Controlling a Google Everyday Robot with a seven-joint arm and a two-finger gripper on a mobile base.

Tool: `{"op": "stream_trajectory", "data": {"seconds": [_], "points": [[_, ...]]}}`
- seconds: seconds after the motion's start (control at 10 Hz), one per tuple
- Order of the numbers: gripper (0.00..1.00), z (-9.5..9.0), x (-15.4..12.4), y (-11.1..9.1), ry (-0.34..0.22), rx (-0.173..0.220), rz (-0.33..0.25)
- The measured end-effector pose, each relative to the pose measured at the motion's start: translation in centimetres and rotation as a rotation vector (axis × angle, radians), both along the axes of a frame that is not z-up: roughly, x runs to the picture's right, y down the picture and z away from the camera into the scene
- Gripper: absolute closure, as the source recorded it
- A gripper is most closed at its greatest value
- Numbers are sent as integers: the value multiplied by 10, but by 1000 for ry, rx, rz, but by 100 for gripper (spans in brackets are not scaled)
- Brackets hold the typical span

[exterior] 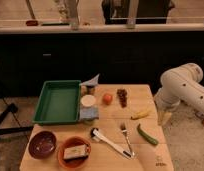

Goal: Place brush in tray

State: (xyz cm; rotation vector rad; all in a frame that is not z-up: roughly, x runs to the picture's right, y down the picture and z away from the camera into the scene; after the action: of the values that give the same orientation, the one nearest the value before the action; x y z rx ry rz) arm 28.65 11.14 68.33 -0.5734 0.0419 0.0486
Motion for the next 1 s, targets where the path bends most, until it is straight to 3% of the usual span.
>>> {"op": "stream_trajectory", "data": {"seconds": [0.7,1.0], "points": [[20,0,1,-1,6,1,14],[20,2,-23,12,75,-12,201]]}}
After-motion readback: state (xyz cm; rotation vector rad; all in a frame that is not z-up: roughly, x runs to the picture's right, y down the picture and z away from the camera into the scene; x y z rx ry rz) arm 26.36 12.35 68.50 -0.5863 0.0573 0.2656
